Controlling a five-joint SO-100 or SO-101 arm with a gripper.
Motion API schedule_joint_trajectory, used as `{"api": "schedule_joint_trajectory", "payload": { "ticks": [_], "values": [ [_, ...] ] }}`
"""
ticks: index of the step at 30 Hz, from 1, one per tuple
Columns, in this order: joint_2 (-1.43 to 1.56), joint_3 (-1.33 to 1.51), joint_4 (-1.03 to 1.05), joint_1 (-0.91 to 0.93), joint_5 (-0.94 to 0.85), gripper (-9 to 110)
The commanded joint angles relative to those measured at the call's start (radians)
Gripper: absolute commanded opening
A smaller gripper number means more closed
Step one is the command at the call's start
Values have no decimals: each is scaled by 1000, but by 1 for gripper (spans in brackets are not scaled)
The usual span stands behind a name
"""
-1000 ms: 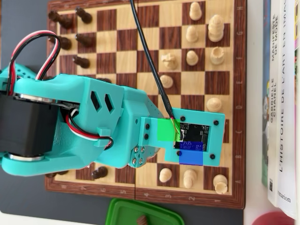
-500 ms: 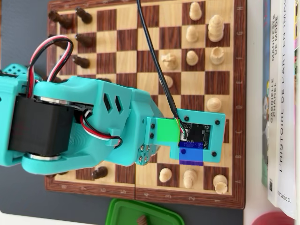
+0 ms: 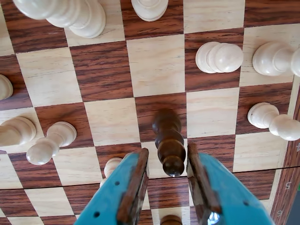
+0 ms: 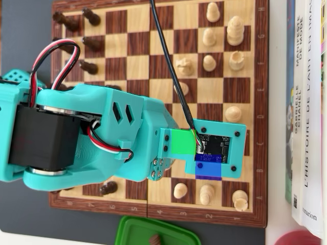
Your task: Play chess
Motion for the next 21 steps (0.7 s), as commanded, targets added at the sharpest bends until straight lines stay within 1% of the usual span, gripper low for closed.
{"api": "schedule_joint_trajectory", "payload": {
  "ticks": [1,10,21],
  "values": [
    [6,-49,-11,3,-5,13],
    [-83,-115,2,9,-6,13],
    [-77,-115,-5,12,-6,13]
  ]
}}
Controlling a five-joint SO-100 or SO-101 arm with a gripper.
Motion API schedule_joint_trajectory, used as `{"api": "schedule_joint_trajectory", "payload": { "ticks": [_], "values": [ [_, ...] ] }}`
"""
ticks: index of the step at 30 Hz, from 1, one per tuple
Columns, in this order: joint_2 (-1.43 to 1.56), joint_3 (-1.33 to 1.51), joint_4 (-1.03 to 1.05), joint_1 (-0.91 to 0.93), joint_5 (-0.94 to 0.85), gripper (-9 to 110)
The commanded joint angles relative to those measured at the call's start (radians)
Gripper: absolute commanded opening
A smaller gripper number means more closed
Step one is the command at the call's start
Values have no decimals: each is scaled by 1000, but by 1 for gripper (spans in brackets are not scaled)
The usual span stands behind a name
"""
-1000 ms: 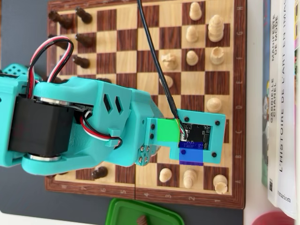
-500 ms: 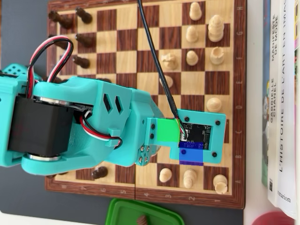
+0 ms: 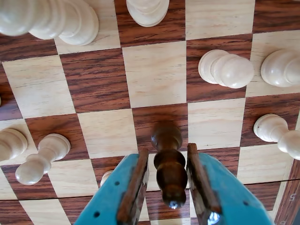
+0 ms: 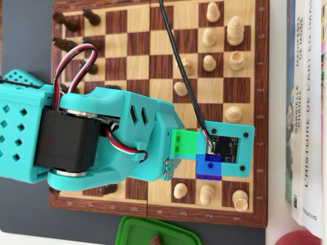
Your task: Play chess
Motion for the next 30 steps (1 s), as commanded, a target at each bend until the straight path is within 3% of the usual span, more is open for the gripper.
{"api": "schedule_joint_trajectory", "payload": {
  "ticks": [1,19,30],
  "values": [
    [14,-51,-6,12,-5,13],
    [15,-51,0,21,-5,13],
    [15,-51,2,21,-5,6]
  ]
}}
